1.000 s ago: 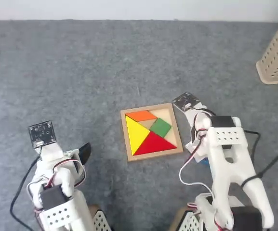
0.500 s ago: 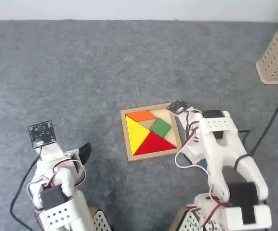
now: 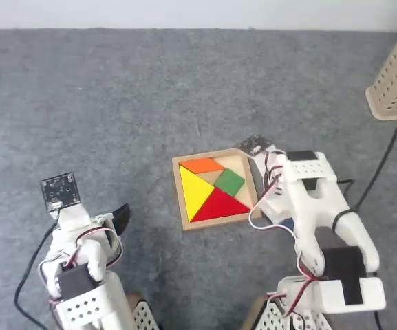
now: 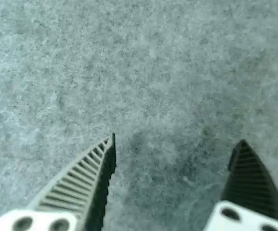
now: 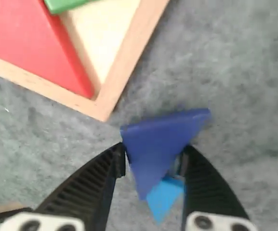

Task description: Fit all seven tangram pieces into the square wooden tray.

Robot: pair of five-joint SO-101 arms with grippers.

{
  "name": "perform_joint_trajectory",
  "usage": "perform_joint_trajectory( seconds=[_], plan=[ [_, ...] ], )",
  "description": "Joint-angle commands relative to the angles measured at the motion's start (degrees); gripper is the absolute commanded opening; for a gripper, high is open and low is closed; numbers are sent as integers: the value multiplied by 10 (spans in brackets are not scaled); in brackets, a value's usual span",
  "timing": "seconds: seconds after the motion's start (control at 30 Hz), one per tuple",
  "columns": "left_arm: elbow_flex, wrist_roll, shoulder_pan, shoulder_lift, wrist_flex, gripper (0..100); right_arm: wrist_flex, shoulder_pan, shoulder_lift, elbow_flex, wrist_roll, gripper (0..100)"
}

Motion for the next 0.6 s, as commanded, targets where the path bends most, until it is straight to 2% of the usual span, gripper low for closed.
perform_joint_trajectory(
  seconds=[0.0, 0.17, 0.27, 0.4, 0.57],
  plan=[
    [-7, -1, 1, -7, -1, 354, 39, 3, -2, -66, 4, 119],
    [-7, -1, 1, -7, -1, 354, 54, 3, -2, -99, 2, 107],
    [-7, -1, 1, -7, -1, 354, 58, 3, -2, -123, -25, 106],
    [-7, -1, 1, -7, -1, 354, 132, 7, 0, -150, 2, 110],
    [-7, -1, 1, -7, -1, 354, 93, 27, 2, -148, -12, 136]
  ],
)
